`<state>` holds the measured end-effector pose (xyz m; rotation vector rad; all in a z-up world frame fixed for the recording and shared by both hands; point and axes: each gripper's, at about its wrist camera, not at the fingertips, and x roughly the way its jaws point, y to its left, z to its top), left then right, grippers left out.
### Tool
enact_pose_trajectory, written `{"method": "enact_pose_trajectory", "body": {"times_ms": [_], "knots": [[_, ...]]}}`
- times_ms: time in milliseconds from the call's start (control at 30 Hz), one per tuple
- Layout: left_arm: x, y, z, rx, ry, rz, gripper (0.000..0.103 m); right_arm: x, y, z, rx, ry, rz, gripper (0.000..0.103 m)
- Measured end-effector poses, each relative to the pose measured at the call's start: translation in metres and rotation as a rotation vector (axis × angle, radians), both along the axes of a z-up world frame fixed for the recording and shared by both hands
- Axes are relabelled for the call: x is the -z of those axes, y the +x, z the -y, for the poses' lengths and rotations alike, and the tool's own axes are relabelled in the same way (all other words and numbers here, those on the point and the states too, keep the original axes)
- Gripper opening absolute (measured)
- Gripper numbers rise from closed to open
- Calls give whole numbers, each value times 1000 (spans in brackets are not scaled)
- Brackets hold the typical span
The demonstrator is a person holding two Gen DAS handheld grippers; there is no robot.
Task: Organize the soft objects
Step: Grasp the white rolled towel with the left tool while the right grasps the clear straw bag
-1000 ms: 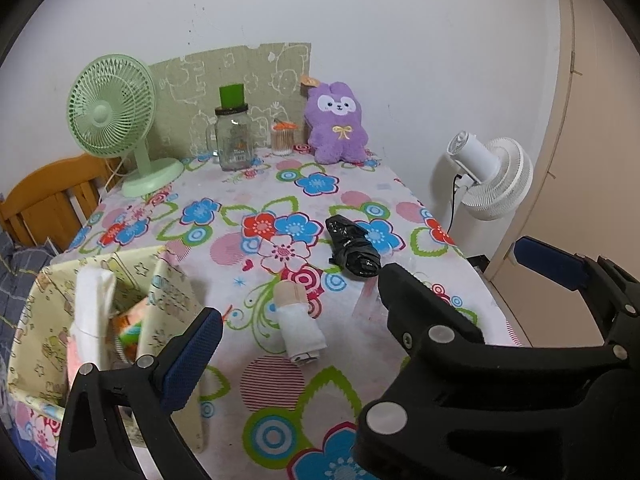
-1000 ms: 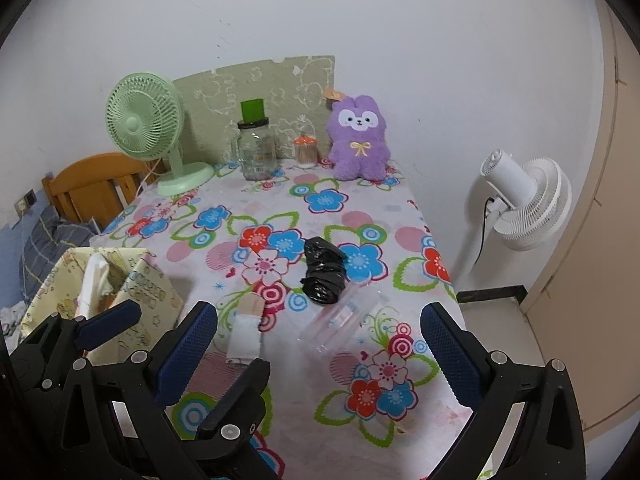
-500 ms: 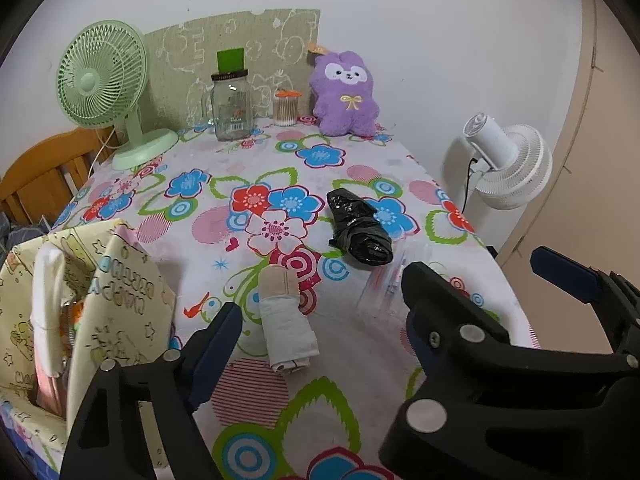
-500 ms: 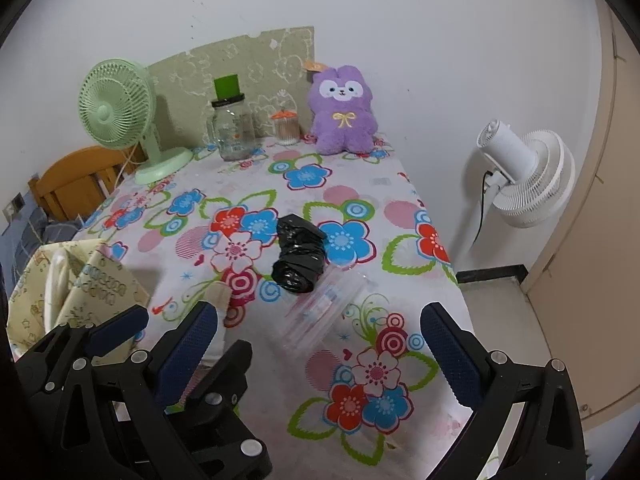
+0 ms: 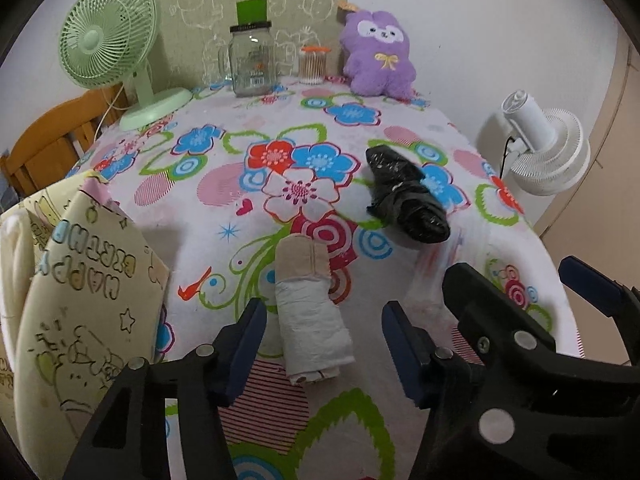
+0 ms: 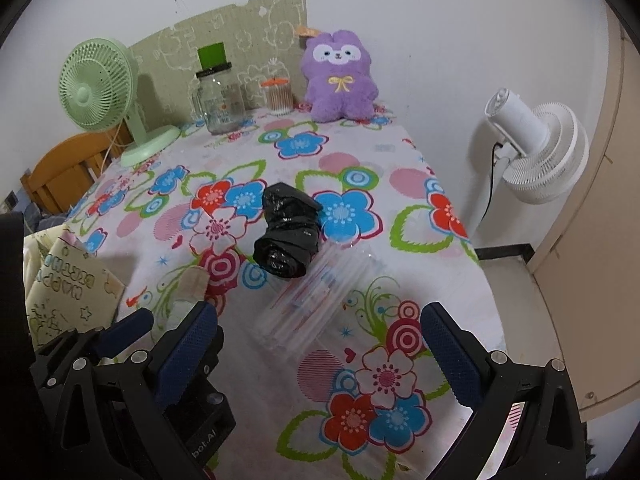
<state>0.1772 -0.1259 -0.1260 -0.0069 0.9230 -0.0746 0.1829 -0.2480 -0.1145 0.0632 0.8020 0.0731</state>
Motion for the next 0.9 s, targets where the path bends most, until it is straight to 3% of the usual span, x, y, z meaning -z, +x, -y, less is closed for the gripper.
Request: {"method": "enact_pose_trajectory", "body": {"times_ms": [100, 267, 733, 833, 900], "knots": [[4, 4, -1, -3, -3, -15, 58, 5, 5, -1, 0, 3, -14, 103], [11, 11, -4, -9, -11, -46, 43, 11, 13, -4, -1, 8, -30, 103], [13, 18, -3, 31, 25, -43, 27, 24, 33, -17, -9, -12, -55, 101], [13, 18, -2, 40, 34, -35, 27, 29, 38, -18, -11, -8, -84, 92], [13, 17, -2, 48, 41, -29, 26, 35, 41, -18, -10, 3, -117, 77]]}}
